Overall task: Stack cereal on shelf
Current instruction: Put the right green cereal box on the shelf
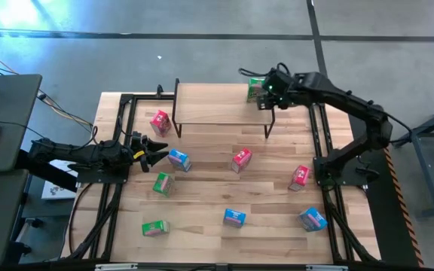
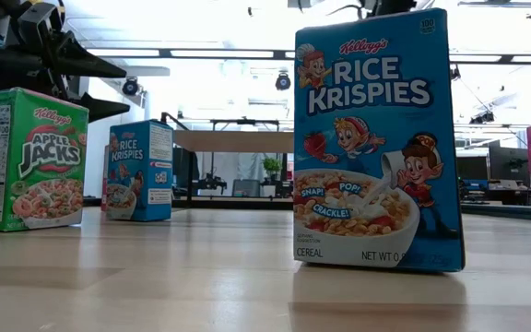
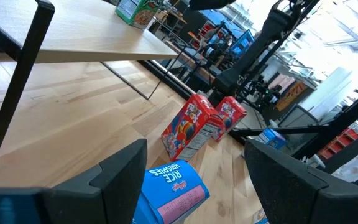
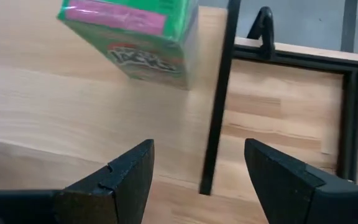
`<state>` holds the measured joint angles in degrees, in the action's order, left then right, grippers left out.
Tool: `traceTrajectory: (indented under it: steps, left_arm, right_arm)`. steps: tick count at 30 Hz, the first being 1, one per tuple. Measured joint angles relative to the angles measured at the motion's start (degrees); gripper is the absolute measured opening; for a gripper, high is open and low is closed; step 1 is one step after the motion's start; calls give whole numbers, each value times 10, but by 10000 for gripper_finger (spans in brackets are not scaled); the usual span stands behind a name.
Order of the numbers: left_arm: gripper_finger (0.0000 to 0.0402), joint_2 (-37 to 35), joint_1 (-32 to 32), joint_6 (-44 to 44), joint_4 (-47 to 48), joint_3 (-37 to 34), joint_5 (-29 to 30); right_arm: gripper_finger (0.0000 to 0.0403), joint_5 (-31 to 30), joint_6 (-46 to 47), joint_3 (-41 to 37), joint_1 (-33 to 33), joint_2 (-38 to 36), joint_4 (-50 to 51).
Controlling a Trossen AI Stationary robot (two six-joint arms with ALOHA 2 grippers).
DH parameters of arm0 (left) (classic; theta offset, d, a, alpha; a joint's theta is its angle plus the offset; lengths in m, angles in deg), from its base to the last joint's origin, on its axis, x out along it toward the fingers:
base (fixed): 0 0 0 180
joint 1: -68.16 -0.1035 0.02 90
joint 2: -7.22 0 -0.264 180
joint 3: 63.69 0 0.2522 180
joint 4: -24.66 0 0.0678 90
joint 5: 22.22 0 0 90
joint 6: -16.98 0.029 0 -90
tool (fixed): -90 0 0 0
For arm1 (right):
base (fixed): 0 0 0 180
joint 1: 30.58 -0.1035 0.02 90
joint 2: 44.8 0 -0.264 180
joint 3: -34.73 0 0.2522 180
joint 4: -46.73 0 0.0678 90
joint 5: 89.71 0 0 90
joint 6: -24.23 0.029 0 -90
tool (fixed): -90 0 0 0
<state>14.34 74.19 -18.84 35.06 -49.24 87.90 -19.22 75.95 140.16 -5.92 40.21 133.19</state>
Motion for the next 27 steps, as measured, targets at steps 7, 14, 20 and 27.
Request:
traceTrajectory:
  steps: [7,14,20,27]
  left_arm:
    - [262,0,0,0,0,0,0]
    - [262,0,0,0,0,0,0]
    - [262,0,0,0,0,0,0]
    - [262,0,0,0,0,0,0]
  right_arm:
    - [243,-20,23,-71,-13,1,-91]
    - [243,-44,28,-114,-12,1,-143]
    - [243,-53,20,-133,0,1,-173]
    - [243,-47,11,-146,16,1,-195]
